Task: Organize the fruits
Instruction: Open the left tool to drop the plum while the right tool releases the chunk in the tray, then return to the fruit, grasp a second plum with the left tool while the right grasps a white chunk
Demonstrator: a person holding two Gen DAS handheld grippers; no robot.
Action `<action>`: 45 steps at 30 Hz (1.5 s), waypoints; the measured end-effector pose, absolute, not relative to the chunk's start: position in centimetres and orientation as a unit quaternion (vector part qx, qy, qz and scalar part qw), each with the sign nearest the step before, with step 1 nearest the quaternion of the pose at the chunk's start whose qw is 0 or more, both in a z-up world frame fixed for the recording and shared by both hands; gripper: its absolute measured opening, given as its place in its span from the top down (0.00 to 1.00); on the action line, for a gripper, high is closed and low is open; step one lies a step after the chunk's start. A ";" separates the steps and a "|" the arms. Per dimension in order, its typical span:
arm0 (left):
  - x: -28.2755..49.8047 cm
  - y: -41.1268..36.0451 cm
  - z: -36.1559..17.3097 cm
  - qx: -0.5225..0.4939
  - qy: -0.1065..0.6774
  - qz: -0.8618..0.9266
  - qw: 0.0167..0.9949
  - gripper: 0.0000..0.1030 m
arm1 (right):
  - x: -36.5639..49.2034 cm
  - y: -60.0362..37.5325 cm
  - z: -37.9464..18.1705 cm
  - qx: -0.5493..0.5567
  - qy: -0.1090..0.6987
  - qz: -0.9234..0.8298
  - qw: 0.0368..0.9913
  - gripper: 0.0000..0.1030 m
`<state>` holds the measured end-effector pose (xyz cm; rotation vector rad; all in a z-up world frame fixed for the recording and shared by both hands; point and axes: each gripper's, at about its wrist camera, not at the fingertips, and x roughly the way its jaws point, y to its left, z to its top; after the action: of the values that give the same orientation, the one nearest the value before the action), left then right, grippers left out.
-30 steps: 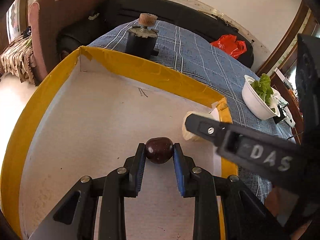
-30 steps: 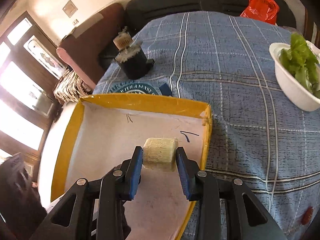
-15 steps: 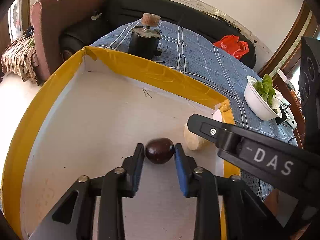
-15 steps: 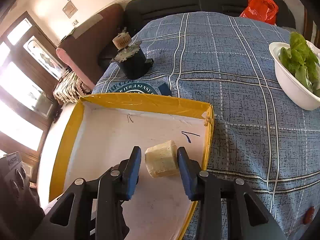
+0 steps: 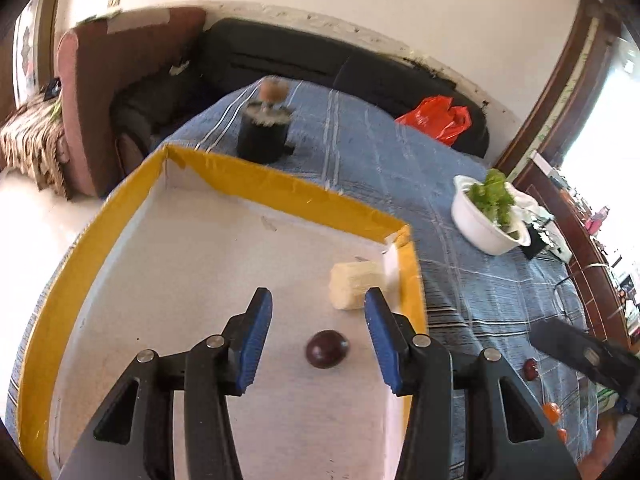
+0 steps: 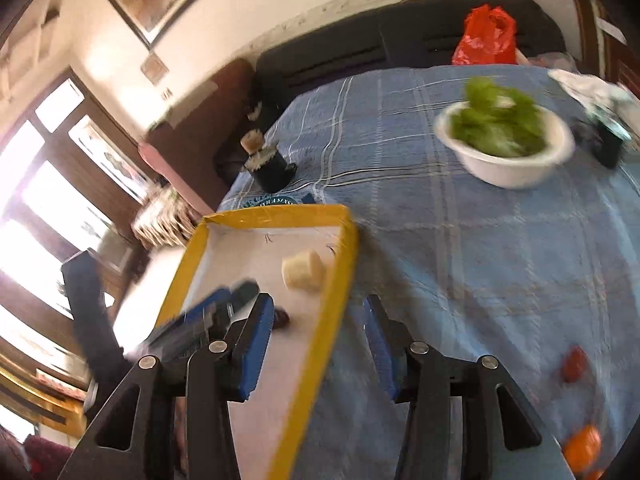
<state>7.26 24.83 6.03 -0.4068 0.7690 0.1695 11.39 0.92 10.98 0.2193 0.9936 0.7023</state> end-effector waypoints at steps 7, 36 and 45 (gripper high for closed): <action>5.5 21.5 8.3 -0.148 0.332 0.046 0.930 0.53 | 6.3 -12.2 11.1 0.155 0.432 0.298 0.837 0.48; -3.1 3.3 2.9 -0.025 0.425 -0.142 0.894 0.61 | 1.5 -25.8 6.2 0.231 0.359 0.270 0.863 0.42; -0.7 3.3 1.5 -0.065 0.454 -0.153 0.875 0.72 | 1.7 -24.8 5.9 0.218 0.370 0.290 0.855 0.42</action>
<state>-0.71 3.31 1.53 -0.1348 0.9476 -0.3197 1.71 -24.84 5.93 0.4580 0.7787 0.6100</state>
